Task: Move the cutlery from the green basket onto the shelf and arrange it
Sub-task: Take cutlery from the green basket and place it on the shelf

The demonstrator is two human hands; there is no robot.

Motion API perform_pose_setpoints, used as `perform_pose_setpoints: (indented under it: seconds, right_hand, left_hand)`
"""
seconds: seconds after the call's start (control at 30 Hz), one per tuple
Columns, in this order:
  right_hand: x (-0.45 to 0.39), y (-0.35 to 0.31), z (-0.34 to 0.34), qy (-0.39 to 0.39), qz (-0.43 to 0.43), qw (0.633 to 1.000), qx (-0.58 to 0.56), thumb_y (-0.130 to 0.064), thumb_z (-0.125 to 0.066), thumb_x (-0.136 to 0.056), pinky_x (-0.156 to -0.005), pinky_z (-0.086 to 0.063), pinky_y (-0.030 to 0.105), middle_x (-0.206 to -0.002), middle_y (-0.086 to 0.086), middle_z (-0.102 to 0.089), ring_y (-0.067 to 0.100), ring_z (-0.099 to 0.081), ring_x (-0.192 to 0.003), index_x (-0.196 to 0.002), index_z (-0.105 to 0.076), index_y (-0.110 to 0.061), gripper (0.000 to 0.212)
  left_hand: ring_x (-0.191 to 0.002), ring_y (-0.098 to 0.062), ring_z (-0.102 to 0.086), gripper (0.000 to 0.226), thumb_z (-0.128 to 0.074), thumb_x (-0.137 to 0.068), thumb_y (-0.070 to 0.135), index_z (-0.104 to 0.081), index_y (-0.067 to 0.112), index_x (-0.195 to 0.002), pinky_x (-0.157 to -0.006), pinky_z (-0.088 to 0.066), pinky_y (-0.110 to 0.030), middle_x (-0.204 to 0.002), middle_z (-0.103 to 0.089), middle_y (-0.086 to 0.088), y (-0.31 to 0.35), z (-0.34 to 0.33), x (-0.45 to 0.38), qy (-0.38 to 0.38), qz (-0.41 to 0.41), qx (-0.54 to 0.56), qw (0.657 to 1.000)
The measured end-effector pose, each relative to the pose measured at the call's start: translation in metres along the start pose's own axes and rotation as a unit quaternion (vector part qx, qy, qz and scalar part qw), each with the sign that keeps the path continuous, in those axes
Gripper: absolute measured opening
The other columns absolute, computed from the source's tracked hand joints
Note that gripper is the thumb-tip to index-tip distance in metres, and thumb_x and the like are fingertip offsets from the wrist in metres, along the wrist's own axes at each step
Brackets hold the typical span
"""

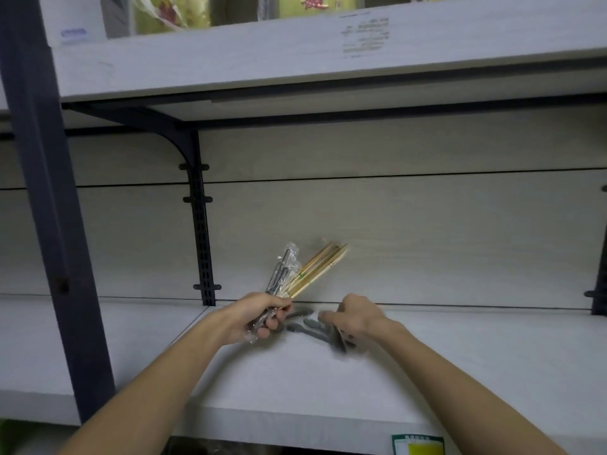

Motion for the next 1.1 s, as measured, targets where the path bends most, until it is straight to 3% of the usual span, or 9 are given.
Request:
perform_pose_setpoints:
  seconds: [0.07,0.2,0.4,0.5,0.6,0.67,0.83,0.93,1.1]
  right_hand:
    - [-0.001,-0.003,0.000,0.029,-0.002,0.986,-0.161,-0.045,-0.059,-0.089,-0.071,-0.053,0.032,-0.084,0.003,-0.070,0.023,-0.067,-0.081,-0.085,-0.069,-0.011,0.036]
    - [-0.006,-0.014,-0.003,-0.037,-0.056,0.866,-0.496,-0.051,-0.059,-0.092,-0.080,-0.057,0.035,-0.109,0.011,-0.072,0.021,-0.068,-0.099,-0.115,-0.067,-0.010,0.047]
    - [-0.009,-0.014,-0.007,-0.063,-0.073,0.802,-0.589,-0.028,-0.063,-0.097,-0.066,-0.061,0.031,-0.096,0.014,-0.073,0.024,-0.073,-0.083,-0.102,-0.063,-0.005,0.023]
    - [-0.010,-0.010,-0.005,-0.027,-0.086,0.784,-0.615,-0.016,-0.054,-0.102,-0.073,-0.061,0.039,-0.083,0.016,-0.064,0.027,-0.066,-0.075,-0.099,-0.056,-0.002,0.014]
    - [-0.012,0.004,-0.001,0.044,-0.117,0.774,-0.621,-0.012,-0.048,-0.101,-0.076,-0.057,0.050,-0.074,0.015,-0.054,0.029,-0.059,-0.067,-0.090,-0.052,-0.004,0.015]
    - [-0.013,0.013,0.003,0.067,-0.127,0.761,-0.633,-0.009,-0.046,-0.101,-0.064,-0.055,0.046,-0.071,0.013,-0.050,0.027,-0.054,-0.059,-0.087,-0.050,-0.004,0.016]
    - [-0.001,0.028,0.014,0.035,-0.142,0.809,-0.569,-0.010,-0.044,-0.103,-0.060,-0.054,0.038,-0.085,0.015,-0.061,0.021,-0.059,-0.066,-0.128,-0.044,-0.001,0.026]
    - [0.009,0.035,0.022,-0.003,-0.138,0.844,-0.518,-0.010,-0.046,-0.103,-0.058,-0.055,0.035,-0.087,0.015,-0.064,0.021,-0.062,-0.069,-0.132,-0.044,0.003,0.032]
    - [0.025,0.046,0.029,-0.048,-0.121,0.901,-0.413,-0.010,-0.052,-0.102,-0.047,-0.053,0.026,-0.078,0.012,-0.068,0.019,-0.060,-0.057,-0.125,-0.050,0.010,0.031]
  left_hand:
    - [-0.049,-0.007,-0.040,0.018,-0.059,-0.101,0.027,-0.061,0.009,-0.102,-0.035,-0.028,-0.018,-0.068,-0.049,0.004,-0.007,-0.009,-0.003,-0.014,0.010,0.012,1.000]
    - [-0.050,-0.006,-0.044,0.027,-0.057,-0.102,0.031,-0.066,0.008,-0.111,-0.037,-0.030,-0.017,-0.073,-0.054,0.004,-0.015,-0.025,-0.013,-0.068,0.018,0.030,0.997]
    - [-0.067,-0.016,-0.067,0.040,-0.054,-0.103,0.037,-0.066,0.003,-0.122,-0.049,-0.051,-0.023,-0.095,-0.073,-0.008,-0.003,-0.044,-0.012,-0.101,0.007,0.003,0.995]
    - [-0.086,-0.024,-0.074,0.045,-0.049,-0.105,0.039,-0.065,0.003,-0.128,-0.068,-0.062,-0.032,-0.112,-0.075,-0.015,-0.001,-0.050,-0.013,-0.111,0.027,-0.001,0.993]
    - [-0.077,-0.023,-0.075,0.031,-0.051,-0.106,0.032,-0.069,0.008,-0.110,-0.084,-0.061,-0.042,-0.091,-0.077,-0.010,-0.003,-0.046,-0.023,-0.020,0.044,-0.043,0.998]
    - [-0.071,-0.022,-0.074,0.034,-0.053,-0.105,0.029,-0.070,-0.001,-0.110,-0.074,-0.061,-0.038,-0.088,-0.077,-0.012,0.001,-0.046,-0.023,0.008,0.040,-0.101,0.994]
    - [-0.041,-0.015,-0.055,0.020,-0.073,-0.093,0.017,-0.066,-0.001,-0.085,-0.041,-0.046,-0.024,-0.060,-0.063,-0.008,0.012,-0.047,-0.019,0.104,-0.023,-0.175,0.979]
    - [-0.055,-0.017,-0.059,0.040,-0.081,-0.081,0.045,-0.062,0.011,-0.076,-0.057,-0.044,-0.027,-0.065,-0.065,-0.004,0.014,-0.043,-0.026,0.170,-0.046,-0.322,0.930]
    - [-0.107,-0.028,-0.061,0.075,-0.056,-0.078,0.083,-0.056,0.015,-0.110,-0.082,-0.045,-0.037,-0.115,-0.065,-0.008,0.015,-0.050,-0.022,0.212,-0.016,-0.506,0.836]
Point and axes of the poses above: each hand's wrist, its own x-axis away from the middle knuckle, its own z-axis out of the back of the hand, y = z × x, the point moved 4 cm from there along -x, towards the middle knuckle
